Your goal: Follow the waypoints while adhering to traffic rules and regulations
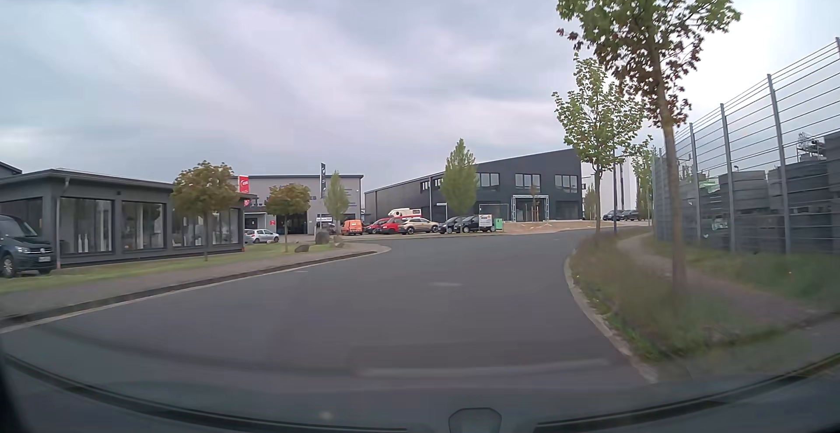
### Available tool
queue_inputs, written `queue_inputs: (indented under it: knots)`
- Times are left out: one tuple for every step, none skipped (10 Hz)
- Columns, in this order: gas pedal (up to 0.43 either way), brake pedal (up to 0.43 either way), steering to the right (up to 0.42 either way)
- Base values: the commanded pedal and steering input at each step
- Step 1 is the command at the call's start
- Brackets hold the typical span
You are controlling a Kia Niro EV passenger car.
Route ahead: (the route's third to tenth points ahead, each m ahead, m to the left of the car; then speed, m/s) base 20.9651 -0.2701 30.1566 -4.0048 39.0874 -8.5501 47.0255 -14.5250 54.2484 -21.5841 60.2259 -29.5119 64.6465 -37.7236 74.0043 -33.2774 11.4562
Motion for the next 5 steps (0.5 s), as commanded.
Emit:
queue_inputs:
  knots:
    - [0.11, 0.0, 0.065]
    - [0.11, 0.0, 0.065]
    - [0.11, 0.0, 0.065]
    - [0.11, 0.0, 0.066]
    - [0.11, 0.0, 0.066]
